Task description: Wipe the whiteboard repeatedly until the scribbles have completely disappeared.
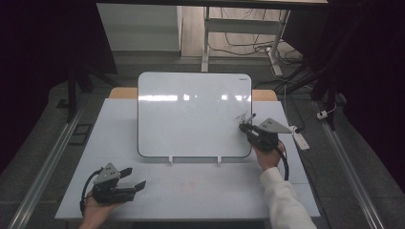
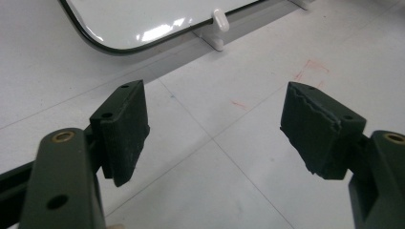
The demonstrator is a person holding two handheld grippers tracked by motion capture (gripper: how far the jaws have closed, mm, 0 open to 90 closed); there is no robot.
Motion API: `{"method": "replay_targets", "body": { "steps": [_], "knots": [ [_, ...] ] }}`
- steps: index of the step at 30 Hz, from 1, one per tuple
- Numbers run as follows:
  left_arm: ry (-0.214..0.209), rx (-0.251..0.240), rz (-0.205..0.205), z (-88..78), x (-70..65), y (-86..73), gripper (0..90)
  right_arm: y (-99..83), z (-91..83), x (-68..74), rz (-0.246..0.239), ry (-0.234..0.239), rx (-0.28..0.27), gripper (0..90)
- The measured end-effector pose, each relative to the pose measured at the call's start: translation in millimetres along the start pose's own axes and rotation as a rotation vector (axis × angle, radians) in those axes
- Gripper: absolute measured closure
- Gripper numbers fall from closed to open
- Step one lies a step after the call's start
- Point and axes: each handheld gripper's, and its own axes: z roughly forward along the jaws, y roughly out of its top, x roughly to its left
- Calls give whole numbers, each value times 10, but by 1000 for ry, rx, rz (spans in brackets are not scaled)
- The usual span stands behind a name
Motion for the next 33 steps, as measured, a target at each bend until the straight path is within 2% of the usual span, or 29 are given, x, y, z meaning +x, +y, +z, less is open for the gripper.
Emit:
{"method": "replay_targets", "body": {
  "steps": [1, 2, 3, 4, 7, 8, 9, 11, 13, 15, 16, 18, 19, 22, 23, 25, 28, 29, 30, 31, 33],
  "knots": [
    [1, -1, -1, 1, -4, 1, 253, 30, -10, -81, 34, -31, -20, 777],
    [1, -1, 1, 1, -5, 3, 253, 54, -14, -146, 72, -37, -32, 777],
    [-1, -2, 2, -2, -4, 5, 253, 70, -10, -166, 80, -33, -30, 777],
    [0, -4, 2, -5, -1, 4, 253, 74, -5, -136, 53, -34, -19, 777],
    [2, -2, -5, -4, 25, -5, 253, 18, -3, 10, -33, 28, 31, 777],
    [1, 1, -6, 1, 29, -4, 253, 4, -6, 16, -41, 31, 29, 777],
    [2, 1, -5, 3, 26, -1, 253, 9, -1, -19, -19, 45, 26, 777],
    [0, -2, 1, -1, 6, 5, 254, 40, -2, -95, 22, -7, -3, 777],
    [-2, -3, 8, -7, -9, 6, 253, 51, -5, -136, 58, -12, -16, 778],
    [-2, -3, 5, -7, -5, 4, 254, 29, -15, -79, 23, -15, -4, 777],
    [-2, -4, 2, -4, 1, 3, 253, 12, -16, -47, 13, 8, 3, 777],
    [-1, -2, 0, -1, 9, 3, 254, 1, -20, -26, -23, 23, 17, 777],
    [-1, -1, 0, -1, 8, 3, 254, 14, -11, -60, -8, 27, 11, 777],
    [-1, -3, 5, -2, -9, 8, 254, 114, 35, -177, 48, -21, -30, 777],
    [-2, -2, 5, -1, -12, 9, 254, 155, 61, -196, 62, -31, -43, 777],
    [-1, -2, 6, -2, -10, 9, 254, 187, 117, -163, 70, -19, -49, 778],
    [-2, -3, 3, -9, 5, 1, 254, 132, 171, 62, -18, 62, 1, 778],
    [-1, -2, 1, -12, 10, -2, 254, 112, 171, 108, -49, 72, 8, 778],
    [0, -2, -1, -12, 12, -4, 254, 117, 170, 96, -55, 74, 10, 778],
    [0, -2, 0, -14, 11, -3, 253, 136, 172, 43, -33, 62, 1, 778],
    [1, -7, 2, -21, -3, 1, 254, 204, 162, -123, 30, -6, -34, 778]
  ]
}}
